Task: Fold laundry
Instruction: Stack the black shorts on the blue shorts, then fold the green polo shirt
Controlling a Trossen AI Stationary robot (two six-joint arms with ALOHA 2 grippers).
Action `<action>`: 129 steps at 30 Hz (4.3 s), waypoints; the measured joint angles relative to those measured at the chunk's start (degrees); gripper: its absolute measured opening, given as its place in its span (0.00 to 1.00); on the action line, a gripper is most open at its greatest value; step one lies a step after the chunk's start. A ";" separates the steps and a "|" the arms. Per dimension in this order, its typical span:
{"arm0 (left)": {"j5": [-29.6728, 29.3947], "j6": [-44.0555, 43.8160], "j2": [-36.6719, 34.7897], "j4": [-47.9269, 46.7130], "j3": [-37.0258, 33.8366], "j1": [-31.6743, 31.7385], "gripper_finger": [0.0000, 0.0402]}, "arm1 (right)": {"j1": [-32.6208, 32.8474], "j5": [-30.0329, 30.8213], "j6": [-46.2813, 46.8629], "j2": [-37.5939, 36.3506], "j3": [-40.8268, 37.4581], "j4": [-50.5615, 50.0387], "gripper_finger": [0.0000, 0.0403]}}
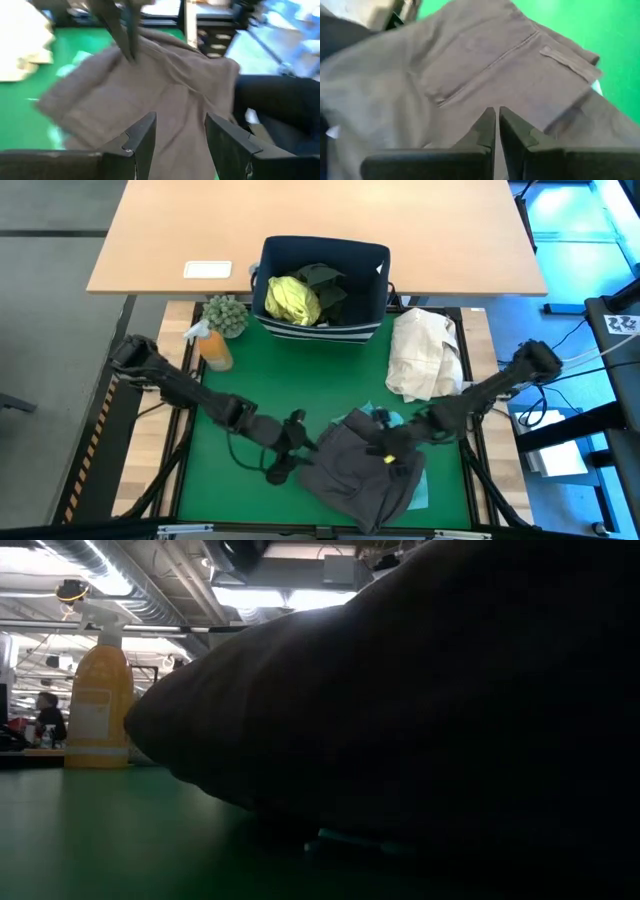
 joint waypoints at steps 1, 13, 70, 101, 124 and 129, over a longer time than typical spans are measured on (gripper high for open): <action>-3.09 0.13 -0.79 -0.52 0.00 -1.14 0.40 | -1.23 -0.83 -1.86 1.82 0.00 1.36 0.06; -36.63 6.49 -4.88 -0.64 -0.04 -11.40 0.40 | -9.24 -2.03 -1.99 14.14 0.31 -15.70 0.03; -35.18 3.01 -4.81 -1.11 -0.04 -10.55 0.40 | 7.79 -1.15 17.05 9.55 2.05 0.21 0.02; -22.47 20.81 -7.35 -1.60 -3.28 9.55 0.40 | -20.17 -3.26 -21.61 1.89 -6.93 23.08 0.02; -14.82 21.49 -9.94 -0.73 -3.31 20.32 0.40 | -36.83 -4.75 -24.94 -1.48 -6.75 37.66 0.02; -19.03 20.90 -10.83 1.53 -3.30 18.09 0.40 | -39.11 -3.32 -24.73 -1.68 -6.75 42.47 0.02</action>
